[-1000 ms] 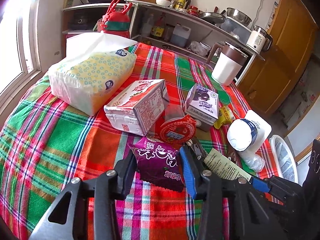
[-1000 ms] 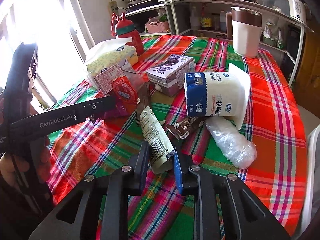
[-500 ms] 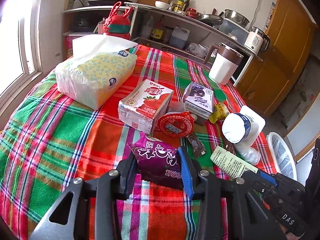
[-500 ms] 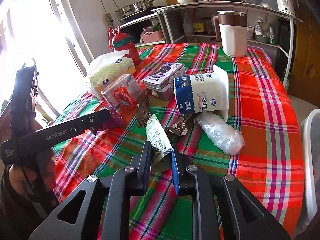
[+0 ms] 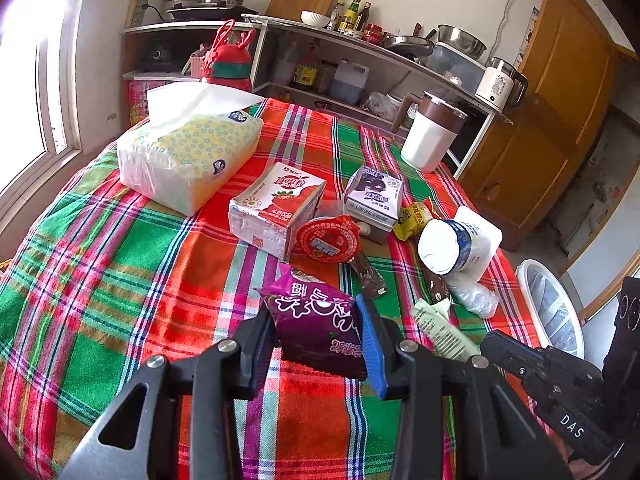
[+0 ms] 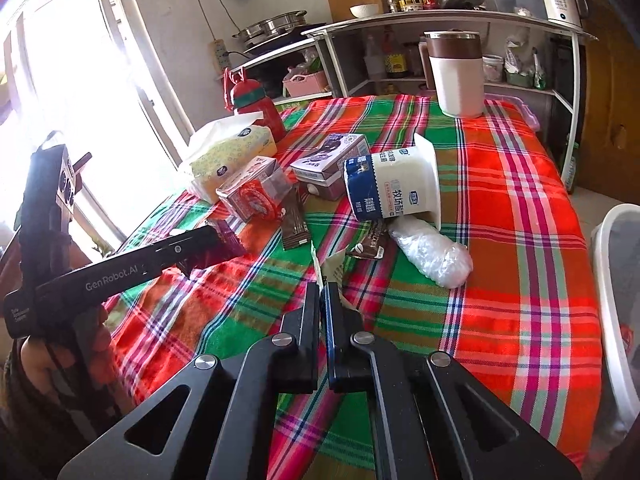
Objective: Collect trash
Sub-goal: 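Grasp the purple snack bag with left gripper while right holds the packet, then carry the purple snack bag and beige packet over the trash bin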
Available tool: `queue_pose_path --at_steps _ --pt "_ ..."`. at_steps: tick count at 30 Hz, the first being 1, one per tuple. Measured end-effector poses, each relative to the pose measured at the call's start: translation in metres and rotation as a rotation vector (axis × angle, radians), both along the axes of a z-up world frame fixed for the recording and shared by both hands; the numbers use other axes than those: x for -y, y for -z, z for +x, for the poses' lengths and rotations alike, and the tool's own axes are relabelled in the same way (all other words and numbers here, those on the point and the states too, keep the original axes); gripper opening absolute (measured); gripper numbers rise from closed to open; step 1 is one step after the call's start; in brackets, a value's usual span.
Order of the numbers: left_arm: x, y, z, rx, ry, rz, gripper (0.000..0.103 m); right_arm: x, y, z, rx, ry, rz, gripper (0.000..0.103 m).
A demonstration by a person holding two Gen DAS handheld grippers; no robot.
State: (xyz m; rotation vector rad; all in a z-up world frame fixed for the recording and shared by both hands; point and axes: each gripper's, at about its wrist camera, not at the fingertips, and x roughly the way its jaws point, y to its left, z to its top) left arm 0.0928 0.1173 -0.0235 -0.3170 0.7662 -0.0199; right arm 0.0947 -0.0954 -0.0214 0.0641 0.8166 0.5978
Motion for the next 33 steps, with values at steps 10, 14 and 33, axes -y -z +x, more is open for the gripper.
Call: queue_pose_path --at_steps 10,14,33 --pt "0.004 -0.003 -0.006 0.009 0.010 -0.001 0.041 -0.001 0.001 0.001 -0.002 0.000 -0.030 0.032" --pt "0.004 -0.002 -0.006 0.004 0.008 -0.002 0.041 -0.016 0.003 0.006 0.010 -0.041 -0.079 0.050" --pt "0.031 -0.023 -0.013 0.047 0.076 0.009 0.041 0.014 0.000 -0.002 -0.018 0.036 -0.038 0.012"
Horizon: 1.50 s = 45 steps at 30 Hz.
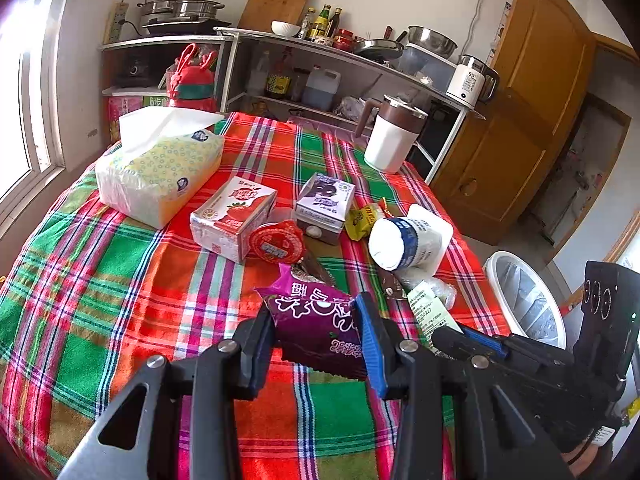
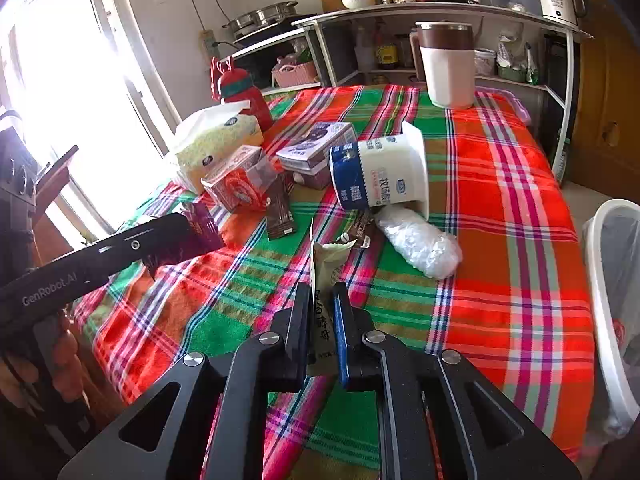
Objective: Collect trash
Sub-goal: 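Carry the purple snack bag and beige packet over the trash bin, then open both grippers to drop the snack bag and packet into the bin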
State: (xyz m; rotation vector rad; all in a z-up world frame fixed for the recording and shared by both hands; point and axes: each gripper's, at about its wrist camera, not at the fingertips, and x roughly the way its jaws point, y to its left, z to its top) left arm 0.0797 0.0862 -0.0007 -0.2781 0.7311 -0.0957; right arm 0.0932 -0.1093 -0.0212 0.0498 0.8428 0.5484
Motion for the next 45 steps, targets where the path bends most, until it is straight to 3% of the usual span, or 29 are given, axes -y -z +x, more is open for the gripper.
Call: queue_pose_path --at_steps 11,26,36,45 --pt "0.053 -0.022 0.008 0.044 0.124 0.022 0.041 0.063 -0.035 -0.010 0.068 0.147 0.054 0.012" --pt "0.162 -0.043 0.031 0.084 0.365 0.041 0.041 0.155 -0.054 -0.019 0.116 0.340 0.055 0.012" --pt "0.229 -0.040 0.046 0.057 0.488 0.020 0.041 0.224 -0.050 -0.018 0.098 0.476 0.042 0.012" --pt "0.279 -0.024 0.057 0.017 0.554 0.052 0.041 0.264 -0.028 -0.007 0.037 0.564 0.004 0.012"
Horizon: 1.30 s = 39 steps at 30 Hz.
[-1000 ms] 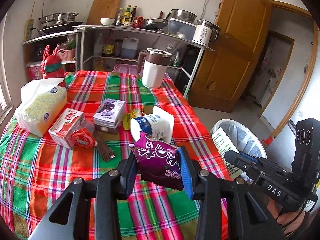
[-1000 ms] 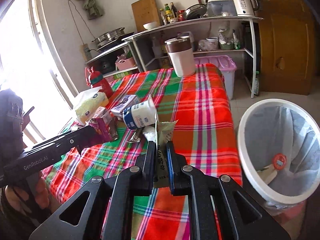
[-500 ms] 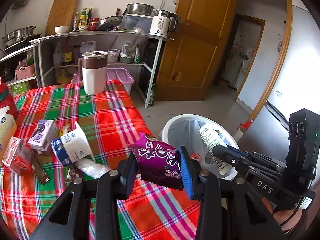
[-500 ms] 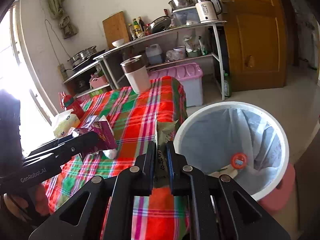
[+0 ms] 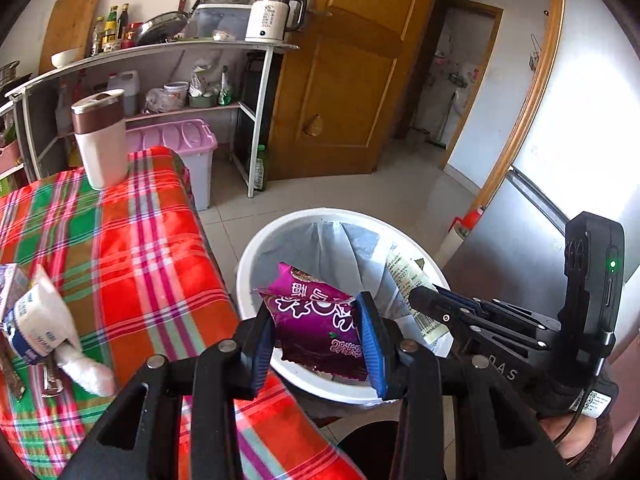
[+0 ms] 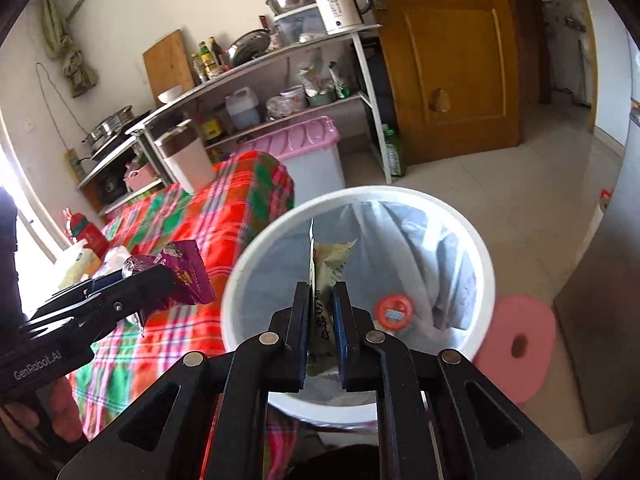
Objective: Collect trash
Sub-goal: 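Open both grippers to drop the snack bag and packet into the bin, then move both open grippers back to the table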
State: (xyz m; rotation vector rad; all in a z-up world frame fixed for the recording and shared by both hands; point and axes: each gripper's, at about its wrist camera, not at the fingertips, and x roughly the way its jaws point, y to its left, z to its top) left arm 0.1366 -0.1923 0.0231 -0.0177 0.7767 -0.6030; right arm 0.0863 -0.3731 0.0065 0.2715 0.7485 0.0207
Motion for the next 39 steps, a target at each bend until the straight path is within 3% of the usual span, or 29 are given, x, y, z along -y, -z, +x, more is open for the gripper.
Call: queue_pose_path --at_steps 10,14,16,17,19,21,30,39 --pt "0.030 0.021 0.013 -0.055 0.037 0.035 0.043 0.023 0.028 0.012 -0.077 0.058 -0.008 0.013" --pt "0.034 0.028 0.017 -0.075 0.046 0.038 0.049 0.030 0.035 0.015 -0.104 0.091 0.000 0.013" --pt "0.033 0.029 0.016 -0.083 0.051 0.036 0.056 0.031 0.036 0.016 -0.112 0.098 -0.004 0.015" --pt "0.033 0.029 0.016 -0.083 0.053 0.034 0.063 0.031 0.036 0.016 -0.114 0.101 -0.007 0.020" --pt "0.031 0.028 0.015 -0.081 0.053 0.025 0.064 0.032 0.036 0.015 -0.111 0.106 -0.004 0.040" --pt "0.029 0.027 0.015 -0.079 0.049 0.020 0.066 0.030 0.035 0.013 -0.104 0.099 0.008 0.041" --pt "-0.001 0.013 0.001 -0.030 0.007 -0.001 0.067 0.018 0.022 0.005 -0.066 0.092 0.020 0.041" --pt "-0.053 0.004 -0.016 0.001 -0.084 -0.029 0.067 -0.019 0.010 -0.001 -0.020 0.012 0.038 0.041"
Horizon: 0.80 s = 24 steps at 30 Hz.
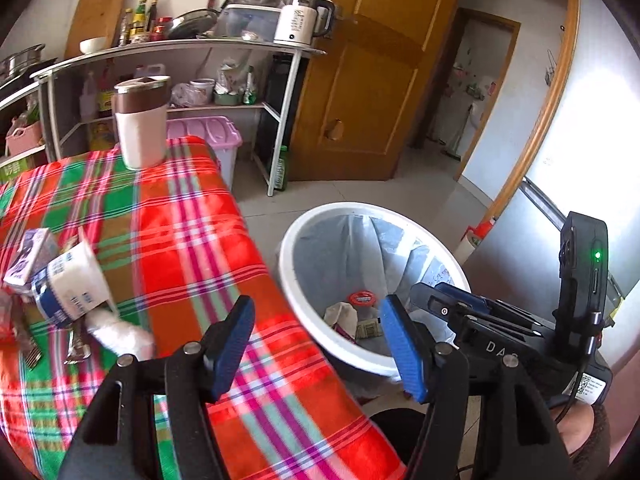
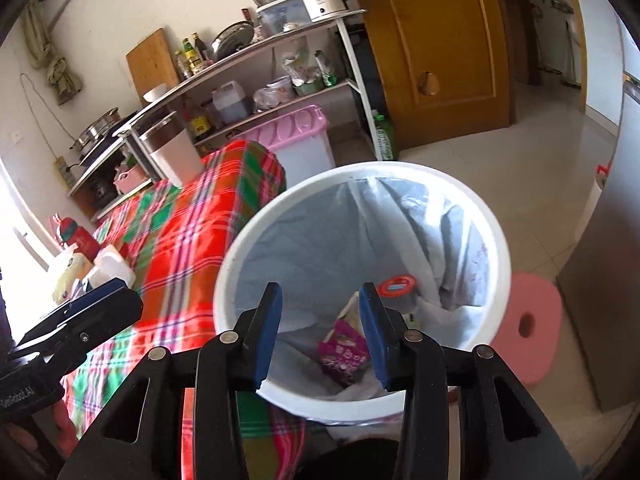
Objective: Collect trash
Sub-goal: 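Move both open grippers back to the table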
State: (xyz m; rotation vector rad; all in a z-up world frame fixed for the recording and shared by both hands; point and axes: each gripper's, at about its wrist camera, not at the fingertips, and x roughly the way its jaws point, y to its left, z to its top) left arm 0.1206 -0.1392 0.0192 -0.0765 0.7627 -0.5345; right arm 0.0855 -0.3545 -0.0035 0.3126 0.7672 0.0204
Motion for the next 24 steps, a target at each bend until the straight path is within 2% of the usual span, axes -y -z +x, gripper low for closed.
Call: queue_pose_path --at_steps 14,24 --pt "-0.092 0.001 -0.018 0.017 -0.190 -0.020 0.068 -0.071 -0.007 0.003 0.026 -0.134 0.013 0.041" --pt "-0.162 0.007 -0.028 0.018 -0.355 -0.017 0.069 -0.130 -0.007 0.015 0.033 -0.248 0.005 0.051"
